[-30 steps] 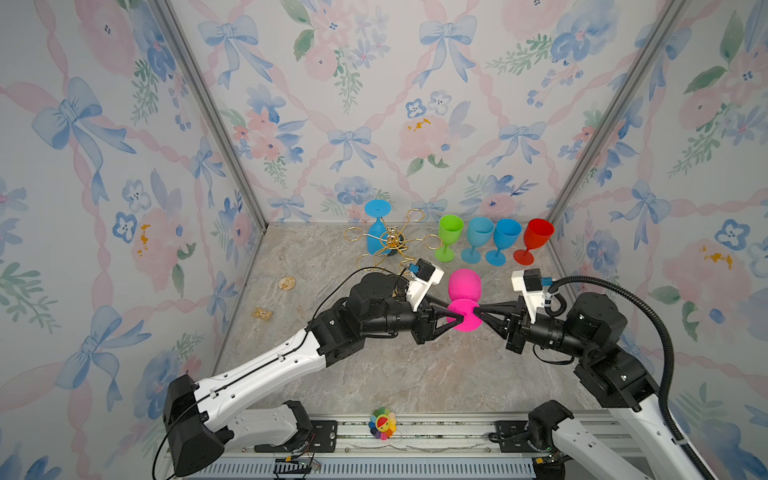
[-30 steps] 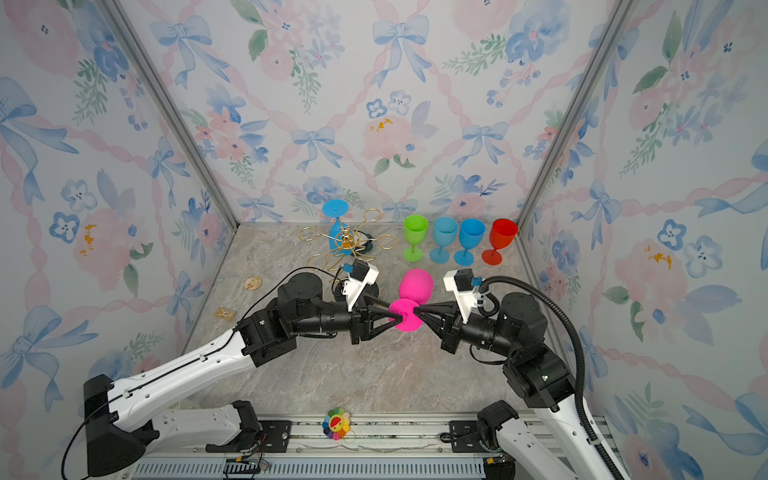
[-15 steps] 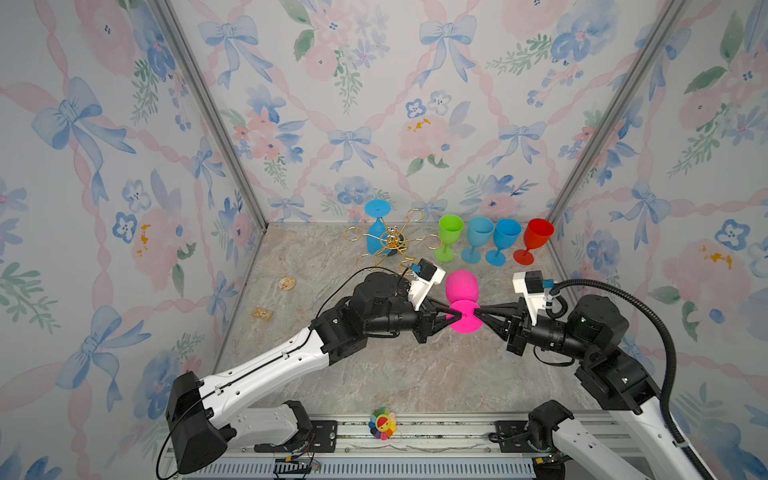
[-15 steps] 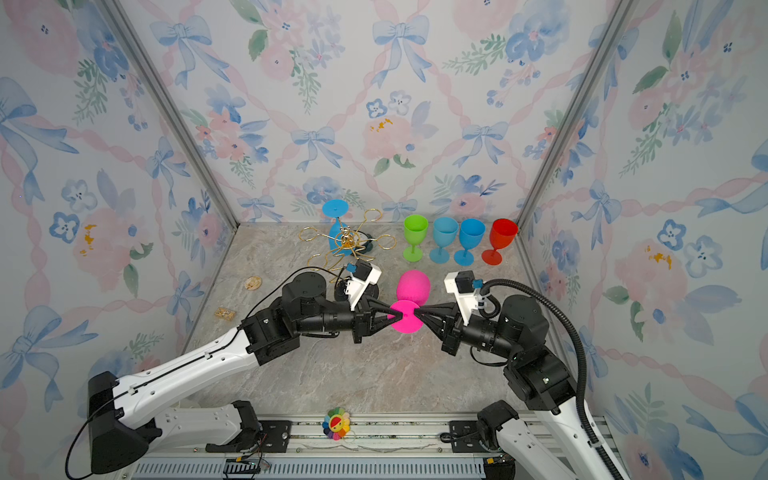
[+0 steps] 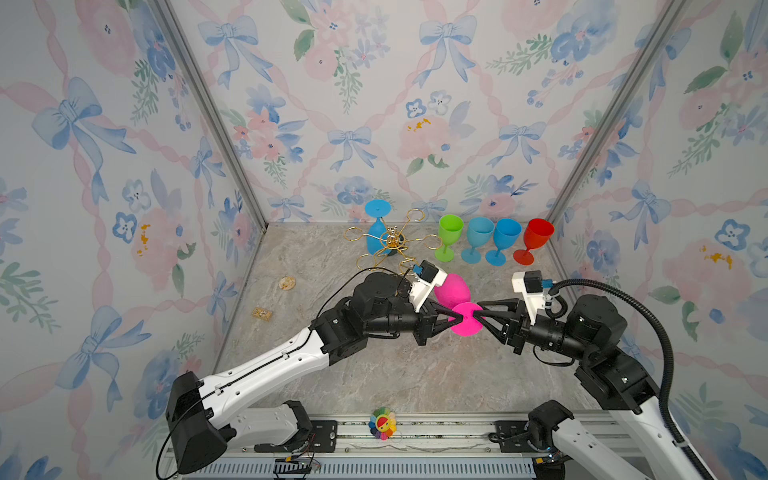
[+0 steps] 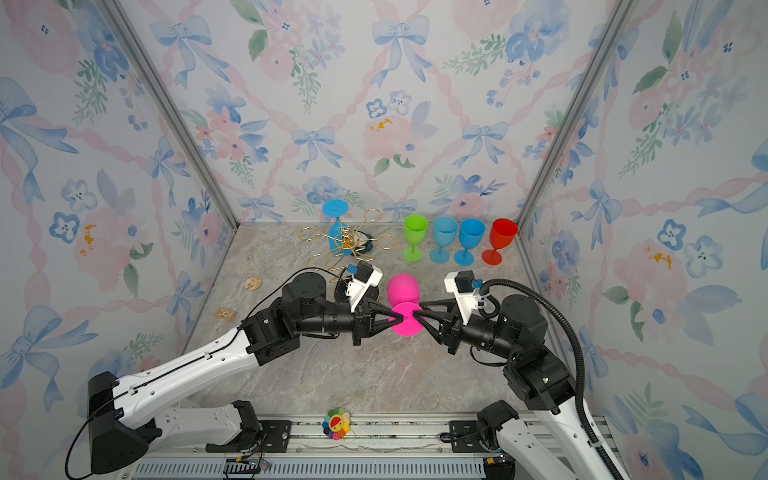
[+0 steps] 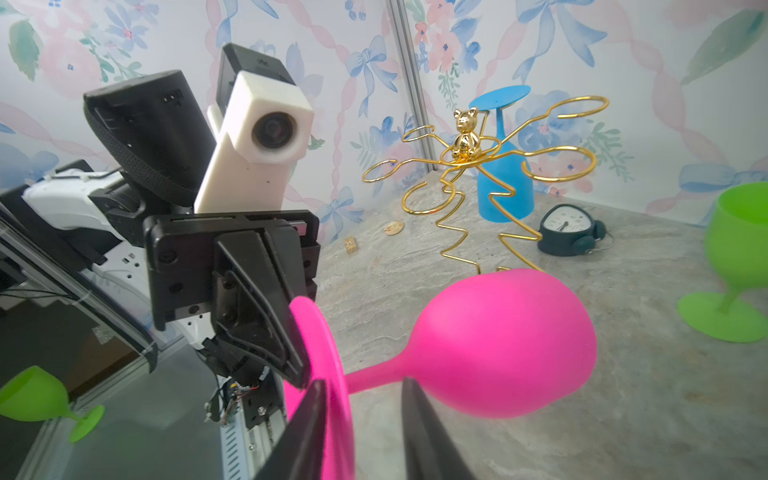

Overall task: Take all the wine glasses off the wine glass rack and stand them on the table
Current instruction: 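Close the left gripper on the pink glass foot beside the right gripper, then open the right gripper and pull it back from the pink glass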

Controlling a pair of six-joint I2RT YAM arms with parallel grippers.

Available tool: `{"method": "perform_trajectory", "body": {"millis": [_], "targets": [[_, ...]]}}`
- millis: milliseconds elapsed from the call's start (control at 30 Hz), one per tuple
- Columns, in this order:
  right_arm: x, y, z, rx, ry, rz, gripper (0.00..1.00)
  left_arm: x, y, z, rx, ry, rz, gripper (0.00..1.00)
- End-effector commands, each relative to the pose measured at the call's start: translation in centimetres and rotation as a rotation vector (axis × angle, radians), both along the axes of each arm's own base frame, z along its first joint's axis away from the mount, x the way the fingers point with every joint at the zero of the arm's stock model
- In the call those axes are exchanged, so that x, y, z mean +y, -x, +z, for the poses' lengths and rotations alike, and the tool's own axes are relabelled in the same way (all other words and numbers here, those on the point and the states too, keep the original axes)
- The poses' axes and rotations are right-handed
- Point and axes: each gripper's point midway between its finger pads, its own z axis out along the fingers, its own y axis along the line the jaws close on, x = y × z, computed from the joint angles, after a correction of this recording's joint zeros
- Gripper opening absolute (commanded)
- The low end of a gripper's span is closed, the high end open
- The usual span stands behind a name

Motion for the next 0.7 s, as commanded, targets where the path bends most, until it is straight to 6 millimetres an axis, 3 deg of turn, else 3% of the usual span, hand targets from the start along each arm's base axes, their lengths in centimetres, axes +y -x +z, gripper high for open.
{"method": "perform_trajectory", "body": {"millis": [0, 367, 667], "targets": [[-0.2, 0.1, 0.1, -0.006, 0.008, -0.012, 0.48, -0.4, 0.8, 0.4, -0.03, 0.027, -0.051, 0.0], [-1.1, 0.7, 2.5, -0.03, -0.022, -0.056, 0.68, -0.3, 2.0, -2.0, -0.069, -0.012, -0.125, 0.0], [-4.7, -2.7, 1.7, 0.028, 0.059, -0.35, 0.8, 0.5, 3.8, -3.7, -0.237, -0.061, -0.174, 0.0]]}}
